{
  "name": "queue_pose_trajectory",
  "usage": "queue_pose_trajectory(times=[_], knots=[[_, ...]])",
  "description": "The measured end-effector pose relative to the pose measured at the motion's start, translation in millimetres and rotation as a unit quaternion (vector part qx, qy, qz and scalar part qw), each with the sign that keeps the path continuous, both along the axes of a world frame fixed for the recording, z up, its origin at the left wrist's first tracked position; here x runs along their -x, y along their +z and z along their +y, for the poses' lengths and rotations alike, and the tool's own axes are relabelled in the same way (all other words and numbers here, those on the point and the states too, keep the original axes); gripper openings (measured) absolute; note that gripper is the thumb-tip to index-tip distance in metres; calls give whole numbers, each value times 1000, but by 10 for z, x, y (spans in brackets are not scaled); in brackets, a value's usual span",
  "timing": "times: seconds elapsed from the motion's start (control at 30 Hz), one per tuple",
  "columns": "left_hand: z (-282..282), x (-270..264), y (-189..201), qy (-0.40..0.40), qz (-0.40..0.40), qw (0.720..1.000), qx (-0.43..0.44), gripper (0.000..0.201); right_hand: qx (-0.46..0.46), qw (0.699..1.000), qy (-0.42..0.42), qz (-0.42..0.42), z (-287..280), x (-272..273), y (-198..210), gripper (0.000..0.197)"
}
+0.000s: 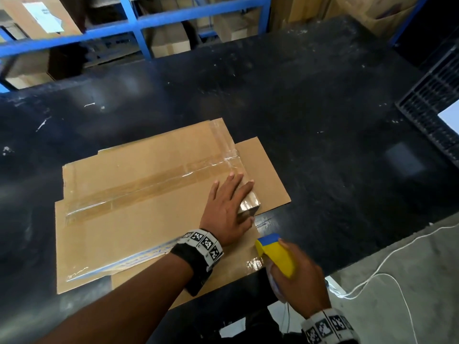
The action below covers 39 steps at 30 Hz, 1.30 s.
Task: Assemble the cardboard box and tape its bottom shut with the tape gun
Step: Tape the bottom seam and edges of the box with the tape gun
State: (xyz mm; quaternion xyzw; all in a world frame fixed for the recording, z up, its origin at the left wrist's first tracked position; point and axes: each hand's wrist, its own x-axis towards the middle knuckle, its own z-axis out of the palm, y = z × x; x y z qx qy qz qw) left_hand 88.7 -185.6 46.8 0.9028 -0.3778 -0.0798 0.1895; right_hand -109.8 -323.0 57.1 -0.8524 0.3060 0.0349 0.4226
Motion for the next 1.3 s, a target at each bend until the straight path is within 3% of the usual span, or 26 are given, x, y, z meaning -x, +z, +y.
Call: queue_pose_trajectory(times=[0.1,0.23,0.33,0.4,0.5,0.57,0.73,0.83,0.9,1.13,1.23,1.3], knots=[[294,27,219,35,17,994,97,77,5,997,12,-77,82,-39,269,47],[1154,35,461,169,18,969,180,62,-8,989,3,-151,332,-251,463,62],[1969,58,526,302,5,940,159,57,-37,981,41,-187,589,-485,594,70],[2460,91,512,394,-12,911,122,56,-26,975,67,-212,816,-669,706,65],[2896,134,456,464,76,881,58,63,-34,961,98,-256,1216,-991,812,61],[2998,160,402,455,133,881,20,67,-43,953,125,-272,1478,-1186,814,62],[2957,239,339,417,135,898,24,70,-39,938,154,-308,2013,-1560,817,63],[2846,336,246,339,175,920,87,66,-27,936,142,-319,2230,-1728,750,62],[2779,382,222,295,214,920,144,55,-14,938,136,-317,2300,-1793,666,62],[2945,-191,472,364,196,841,348,26,19,926,163,-341,2261,-1703,588,67],[2935,-564,783,344,291,792,413,20,38,913,181,-364,2288,-1611,648,68],[2894,-726,988,300,355,788,404,19,45,910,188,-367,2313,-1567,682,68]])
